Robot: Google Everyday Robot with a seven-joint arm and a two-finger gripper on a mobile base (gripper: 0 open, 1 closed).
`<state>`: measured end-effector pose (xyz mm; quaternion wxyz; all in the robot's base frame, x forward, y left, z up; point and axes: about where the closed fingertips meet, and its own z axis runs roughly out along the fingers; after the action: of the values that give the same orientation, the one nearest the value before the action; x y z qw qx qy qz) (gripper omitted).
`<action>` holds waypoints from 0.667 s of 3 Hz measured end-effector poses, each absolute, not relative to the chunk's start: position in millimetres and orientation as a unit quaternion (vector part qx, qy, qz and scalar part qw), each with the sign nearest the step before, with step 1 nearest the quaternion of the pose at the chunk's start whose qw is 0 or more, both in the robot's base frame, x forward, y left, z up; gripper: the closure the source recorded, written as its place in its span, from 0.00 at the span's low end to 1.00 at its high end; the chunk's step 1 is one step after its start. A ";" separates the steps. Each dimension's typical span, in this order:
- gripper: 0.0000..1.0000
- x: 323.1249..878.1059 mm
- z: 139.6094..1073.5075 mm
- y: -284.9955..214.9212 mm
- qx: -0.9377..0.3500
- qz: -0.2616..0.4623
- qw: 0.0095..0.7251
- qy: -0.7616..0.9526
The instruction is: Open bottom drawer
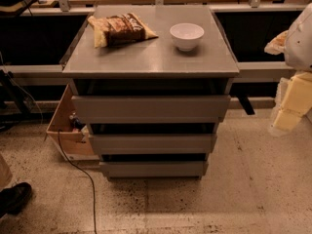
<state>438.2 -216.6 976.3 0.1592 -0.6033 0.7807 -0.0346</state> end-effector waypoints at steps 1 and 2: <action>0.00 438.2 976.3 -216.6 -0.603 -0.035 0.159 0.781; 0.00 446.2 957.2 -218.9 -0.605 -0.027 0.168 0.778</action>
Offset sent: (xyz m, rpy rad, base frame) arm 0.0232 -0.0078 -0.0595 0.0622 0.0060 0.0275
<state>446.2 -218.9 957.2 0.1678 -0.6051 0.7778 -0.0269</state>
